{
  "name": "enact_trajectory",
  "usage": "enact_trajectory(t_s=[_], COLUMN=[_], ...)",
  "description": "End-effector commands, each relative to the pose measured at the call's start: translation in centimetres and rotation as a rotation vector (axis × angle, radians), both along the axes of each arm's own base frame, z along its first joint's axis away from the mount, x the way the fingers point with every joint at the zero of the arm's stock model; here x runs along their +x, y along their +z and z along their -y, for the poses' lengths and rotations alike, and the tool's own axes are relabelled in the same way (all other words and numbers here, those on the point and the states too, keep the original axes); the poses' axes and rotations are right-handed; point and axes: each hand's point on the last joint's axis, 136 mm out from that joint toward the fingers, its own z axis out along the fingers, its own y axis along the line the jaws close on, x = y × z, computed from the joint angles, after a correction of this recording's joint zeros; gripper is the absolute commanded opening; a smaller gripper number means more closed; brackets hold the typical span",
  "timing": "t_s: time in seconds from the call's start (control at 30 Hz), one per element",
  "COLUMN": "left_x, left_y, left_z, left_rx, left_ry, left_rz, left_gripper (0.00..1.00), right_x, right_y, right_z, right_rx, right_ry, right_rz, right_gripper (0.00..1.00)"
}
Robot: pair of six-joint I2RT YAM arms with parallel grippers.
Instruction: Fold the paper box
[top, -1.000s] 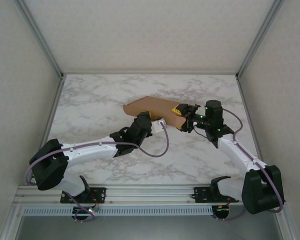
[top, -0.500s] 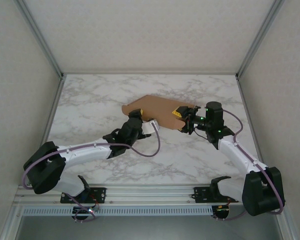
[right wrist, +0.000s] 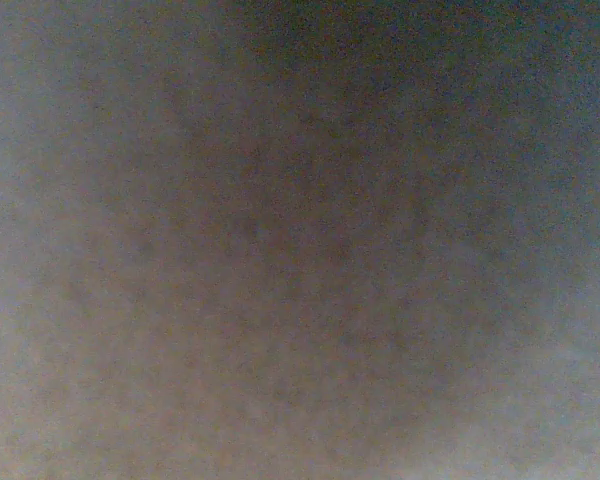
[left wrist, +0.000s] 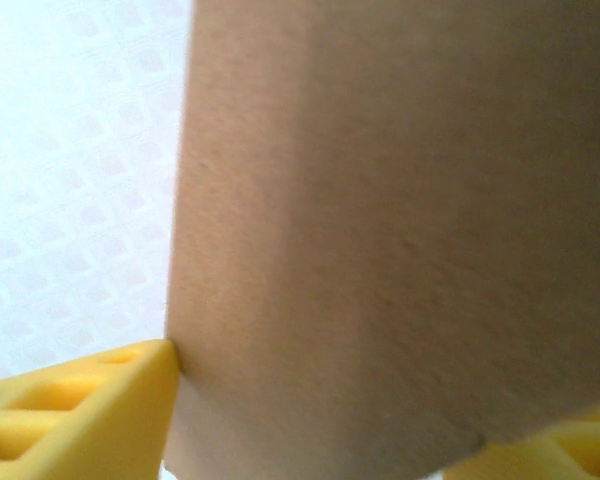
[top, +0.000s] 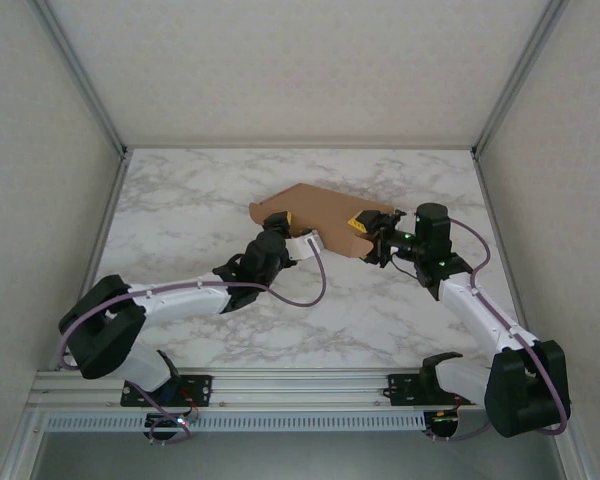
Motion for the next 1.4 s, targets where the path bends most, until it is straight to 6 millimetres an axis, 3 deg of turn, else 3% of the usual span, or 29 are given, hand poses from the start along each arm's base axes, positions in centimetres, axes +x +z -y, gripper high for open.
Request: enact_trajectory(t_s=[0.0, 0.1, 0.3, 0.63, 0.7, 0.77, 0.9, 1.13, 1.37], left_x=[0.8, 1.0, 0.6, 0.1, -0.1, -0.1, -0.3, -1.3, -2.1], left_y=[2.5, 2.4, 2.2, 1.7, 1.5, 1.8, 2.9, 2.8, 0.4], left_z=[1.3, 1.2, 1.0, 1.4, 1.4, 1.4, 1.1, 0.6, 1.3], left_rx=[-0.039, -0.025, -0.011, 0.06, 0.089, 0.101, 0.114, 0.158, 0.189], left_ry=[-0.008, 0.021, 0.024, -0.012, -0.016, -0.008, 0.013, 0.019, -0.004], left_rz=[0.089, 0.106, 0.086, -0.046, -0.086, -0.111, -0.161, -0.25, -0.34], left_gripper=[0.55, 0.45, 0.37, 0.28, 0.27, 0.27, 0.27, 0.27, 0.26], right_x=[-2.2, -2.1, -2.0, -1.8, -1.7, -1.8, -2.3, -3.8, -4.1], right_y=[1.7, 1.8, 1.7, 1.6, 1.9, 1.9, 1.9, 0.7, 0.9], right_z=[-1.4, -1.4, -1.4, -0.5, -0.1, 0.4, 1.9, 5.3, 7.1], right_rx=[0.045, 0.043, 0.039, 0.022, 0.021, 0.007, -0.102, -0.262, -0.392], right_ry=[0.131, 0.134, 0.133, 0.105, 0.086, 0.071, 0.024, -0.072, -0.094], right_rz=[0.05, 0.051, 0.048, 0.043, 0.054, 0.052, 0.08, 0.061, 0.128], right_gripper=[0.38, 0.39, 0.43, 0.68, 0.76, 0.86, 0.94, 0.97, 0.93])
